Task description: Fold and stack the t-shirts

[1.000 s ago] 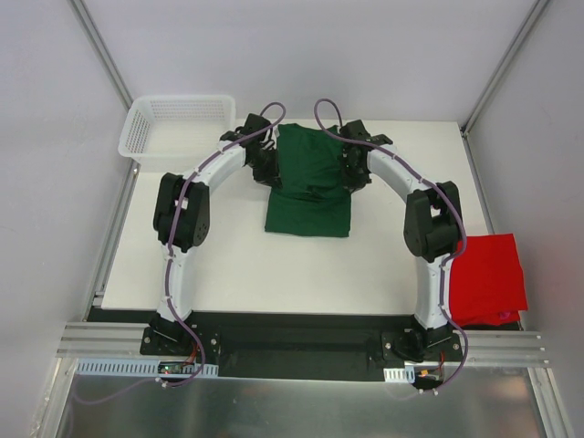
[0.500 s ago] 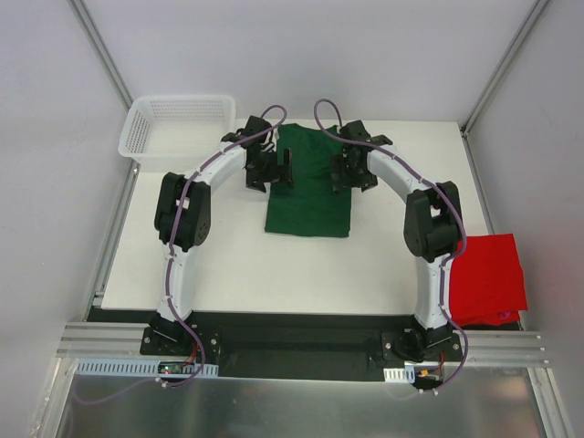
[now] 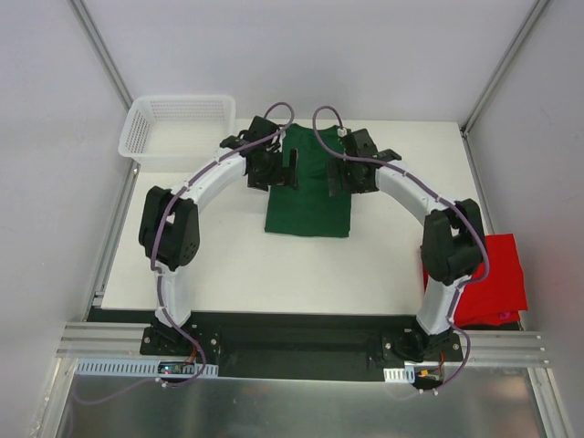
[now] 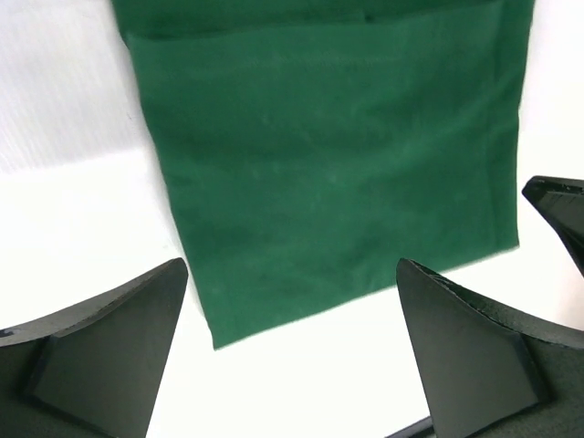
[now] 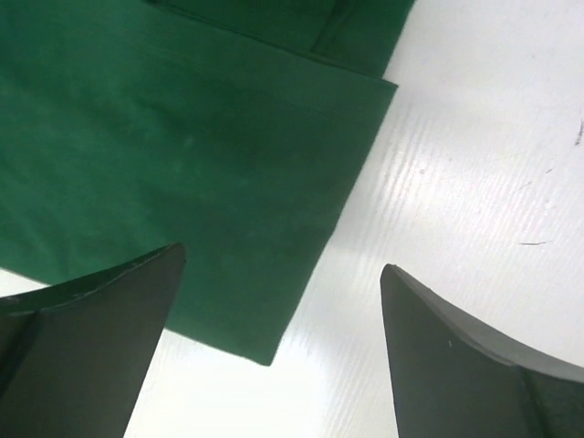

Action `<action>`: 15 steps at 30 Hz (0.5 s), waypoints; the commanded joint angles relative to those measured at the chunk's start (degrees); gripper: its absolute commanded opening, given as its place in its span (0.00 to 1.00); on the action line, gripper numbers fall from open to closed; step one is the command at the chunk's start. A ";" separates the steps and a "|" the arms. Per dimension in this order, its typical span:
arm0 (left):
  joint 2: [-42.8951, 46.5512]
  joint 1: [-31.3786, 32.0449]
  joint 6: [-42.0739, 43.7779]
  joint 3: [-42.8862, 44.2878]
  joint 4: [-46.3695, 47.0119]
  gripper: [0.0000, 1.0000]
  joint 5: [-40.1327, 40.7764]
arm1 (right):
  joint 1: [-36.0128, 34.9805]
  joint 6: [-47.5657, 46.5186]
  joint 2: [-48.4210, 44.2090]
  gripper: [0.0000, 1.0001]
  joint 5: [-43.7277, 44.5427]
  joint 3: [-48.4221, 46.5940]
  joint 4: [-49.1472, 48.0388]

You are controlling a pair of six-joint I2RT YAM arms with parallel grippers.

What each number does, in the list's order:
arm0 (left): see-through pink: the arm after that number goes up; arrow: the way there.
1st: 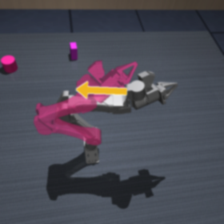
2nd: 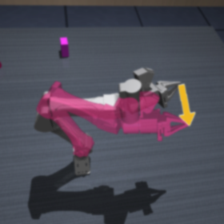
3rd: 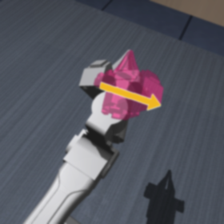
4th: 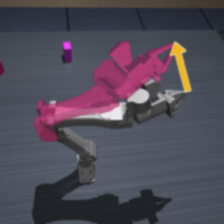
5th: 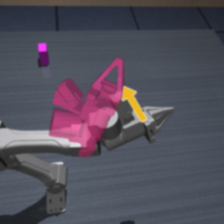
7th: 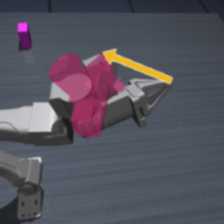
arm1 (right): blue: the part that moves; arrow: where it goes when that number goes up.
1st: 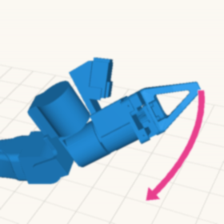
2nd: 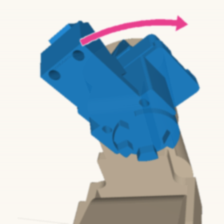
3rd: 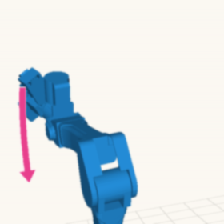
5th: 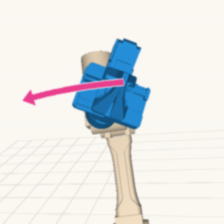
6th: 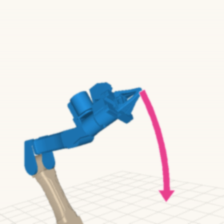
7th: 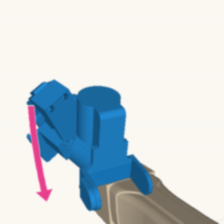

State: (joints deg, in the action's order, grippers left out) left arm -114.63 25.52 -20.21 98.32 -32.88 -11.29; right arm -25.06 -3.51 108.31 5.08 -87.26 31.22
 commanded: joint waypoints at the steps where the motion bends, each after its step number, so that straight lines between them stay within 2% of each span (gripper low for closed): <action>1: 4.93 1.02 -1.59 -4.54 -0.25 0.99 0.13 | -1.74 2.80 -5.21 0.93 -2.09 3.94 -1.87; 6: 8.80 0.50 -2.30 -13.39 2.99 0.99 -1.36 | -1.66 6.31 -9.86 0.93 -4.99 10.96 -5.19; 7: 10.55 0.06 -2.29 -15.07 4.31 0.99 -2.32 | -1.22 7.19 -10.48 0.94 -7.87 13.15 -5.82; 9: 12.14 -1.69 -2.12 -19.20 8.53 0.99 -6.09 | -0.61 7.72 -12.06 0.94 -9.30 14.75 -7.22; 13: 13.73 -5.20 -3.52 -21.94 13.19 0.99 -14.43 | 2.11 8.87 -12.86 0.94 -14.38 16.86 -8.63; 15: 13.91 -6.09 -3.79 -22.91 14.42 0.99 -15.95 | 2.99 9.75 -13.39 0.93 -16.06 18.62 -10.03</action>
State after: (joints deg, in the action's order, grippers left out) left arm -104.75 21.74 -22.37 76.73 -25.12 -19.88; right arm -24.36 3.38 99.18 -5.08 -70.41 25.74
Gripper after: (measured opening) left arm 0.992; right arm 0.936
